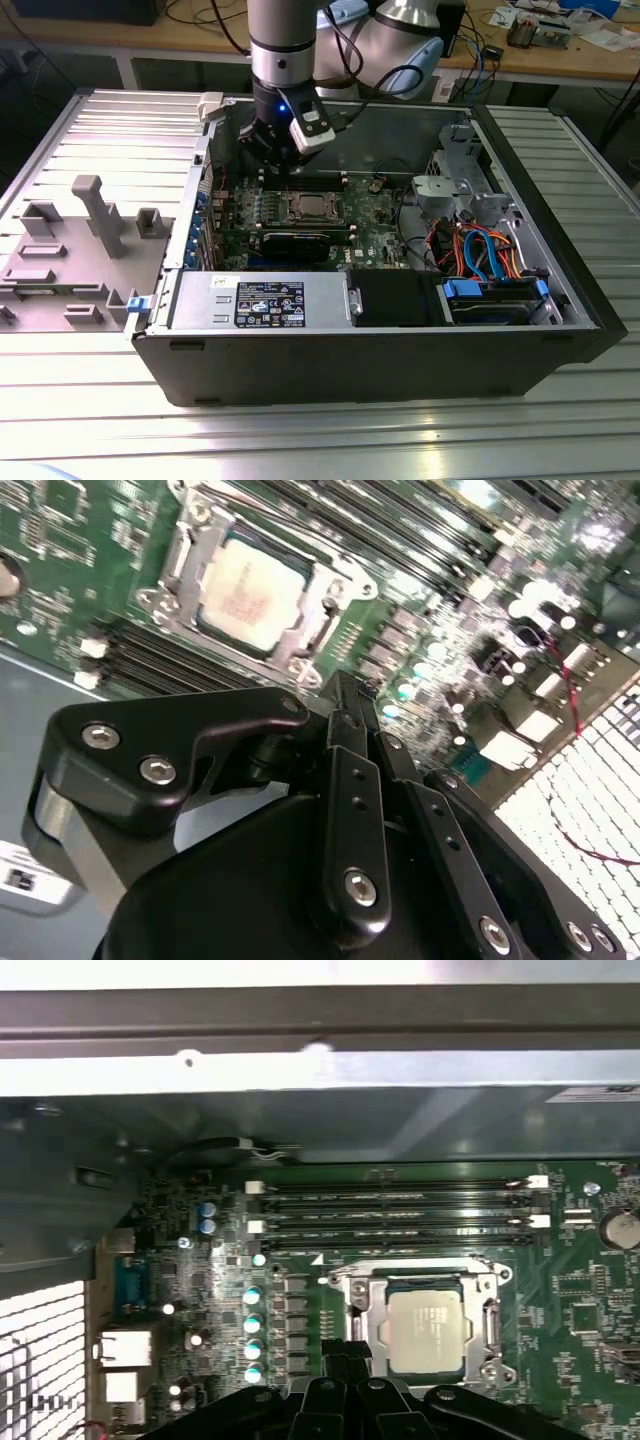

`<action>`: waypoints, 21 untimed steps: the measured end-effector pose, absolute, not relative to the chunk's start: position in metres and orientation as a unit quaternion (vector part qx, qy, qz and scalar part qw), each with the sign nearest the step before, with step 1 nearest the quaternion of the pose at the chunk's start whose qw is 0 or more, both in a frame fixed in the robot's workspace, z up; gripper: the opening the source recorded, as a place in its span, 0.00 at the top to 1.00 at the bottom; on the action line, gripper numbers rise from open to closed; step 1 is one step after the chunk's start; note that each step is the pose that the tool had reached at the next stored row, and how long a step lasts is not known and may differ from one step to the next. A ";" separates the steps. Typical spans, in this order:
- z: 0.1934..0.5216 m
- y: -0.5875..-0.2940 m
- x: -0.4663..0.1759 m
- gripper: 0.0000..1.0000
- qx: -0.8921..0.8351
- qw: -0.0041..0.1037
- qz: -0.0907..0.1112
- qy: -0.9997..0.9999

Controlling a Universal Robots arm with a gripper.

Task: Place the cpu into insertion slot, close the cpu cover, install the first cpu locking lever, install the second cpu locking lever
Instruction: 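Install the first cpu locking lever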

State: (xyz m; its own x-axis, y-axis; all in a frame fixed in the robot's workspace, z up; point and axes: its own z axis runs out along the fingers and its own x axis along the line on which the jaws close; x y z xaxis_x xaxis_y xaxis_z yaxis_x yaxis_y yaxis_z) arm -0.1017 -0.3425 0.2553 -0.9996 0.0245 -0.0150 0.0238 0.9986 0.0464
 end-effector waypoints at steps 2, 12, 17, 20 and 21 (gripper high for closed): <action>0.255 -0.342 -0.105 0.89 0.012 0.008 0.023 1.000; 0.255 -0.342 -0.106 0.89 -0.020 0.007 0.024 0.999; 0.255 -0.342 -0.106 0.89 -0.021 0.007 0.024 0.999; 0.255 -0.341 -0.107 0.89 -0.022 0.007 0.024 0.999; 0.255 -0.341 -0.107 0.89 -0.022 0.007 0.024 0.999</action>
State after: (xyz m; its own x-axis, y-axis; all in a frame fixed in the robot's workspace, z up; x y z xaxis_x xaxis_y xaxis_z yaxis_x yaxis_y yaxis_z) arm -0.1072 -0.3409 0.2549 -0.9989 -0.0444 -0.0150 -0.0451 0.9979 0.0468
